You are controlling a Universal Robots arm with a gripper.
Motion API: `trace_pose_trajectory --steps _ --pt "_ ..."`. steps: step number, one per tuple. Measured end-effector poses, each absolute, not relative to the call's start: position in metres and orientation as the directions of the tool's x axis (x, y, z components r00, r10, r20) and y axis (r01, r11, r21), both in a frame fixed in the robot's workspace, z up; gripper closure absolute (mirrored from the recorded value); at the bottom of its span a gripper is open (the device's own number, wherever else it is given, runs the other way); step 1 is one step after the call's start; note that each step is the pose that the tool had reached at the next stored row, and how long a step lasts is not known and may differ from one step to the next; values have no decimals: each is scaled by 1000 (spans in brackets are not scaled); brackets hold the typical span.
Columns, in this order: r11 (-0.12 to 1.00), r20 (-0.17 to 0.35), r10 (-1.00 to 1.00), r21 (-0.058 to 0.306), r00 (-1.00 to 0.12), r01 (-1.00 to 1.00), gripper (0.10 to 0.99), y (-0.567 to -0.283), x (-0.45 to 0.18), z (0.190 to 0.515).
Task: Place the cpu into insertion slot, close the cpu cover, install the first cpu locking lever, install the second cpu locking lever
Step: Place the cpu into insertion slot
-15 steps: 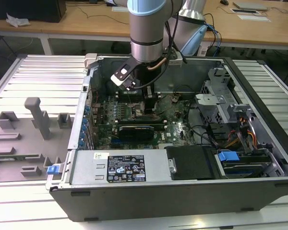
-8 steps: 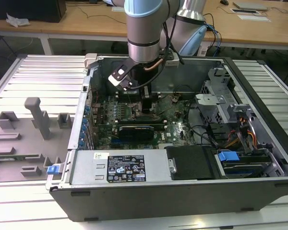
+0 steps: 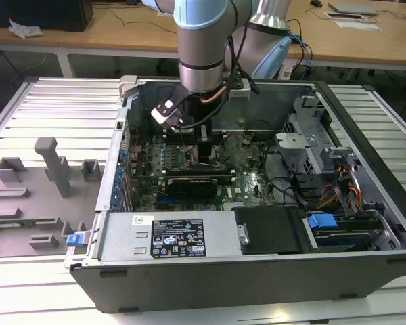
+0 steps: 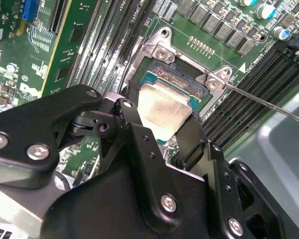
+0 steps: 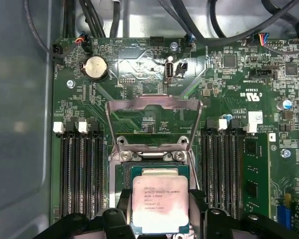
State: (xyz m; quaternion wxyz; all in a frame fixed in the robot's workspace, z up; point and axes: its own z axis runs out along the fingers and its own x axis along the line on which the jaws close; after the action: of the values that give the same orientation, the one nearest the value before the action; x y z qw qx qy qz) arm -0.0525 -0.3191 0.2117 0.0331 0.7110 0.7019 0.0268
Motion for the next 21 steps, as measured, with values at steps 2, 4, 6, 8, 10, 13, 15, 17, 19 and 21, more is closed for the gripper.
trace_pose_trajectory --steps 2,4,6,8,10,13,15,17,19,21 --pt "-13 -8 1000 85 14 996 545 -319 -52 210" --pt "-15 -8 1000 85 15 996 545 -319 -53 209" --pt "-17 -9 1000 84 18 996 545 -318 -53 208" --pt "-19 -8 1000 85 20 996 545 -317 -53 206" --pt "-22 -8 1000 85 22 996 545 -316 -54 204" --pt "-26 -8 1000 84 26 996 545 -315 -54 202" --pt "-28 -8 1000 84 29 996 545 -315 -54 200" --pt "-29 -9 1000 84 29 996 545 -315 -54 200" --pt "-29 -9 1000 84 29 996 545 -315 -54 200" --pt "-27 -8 1000 84 28 996 545 -315 -54 199"
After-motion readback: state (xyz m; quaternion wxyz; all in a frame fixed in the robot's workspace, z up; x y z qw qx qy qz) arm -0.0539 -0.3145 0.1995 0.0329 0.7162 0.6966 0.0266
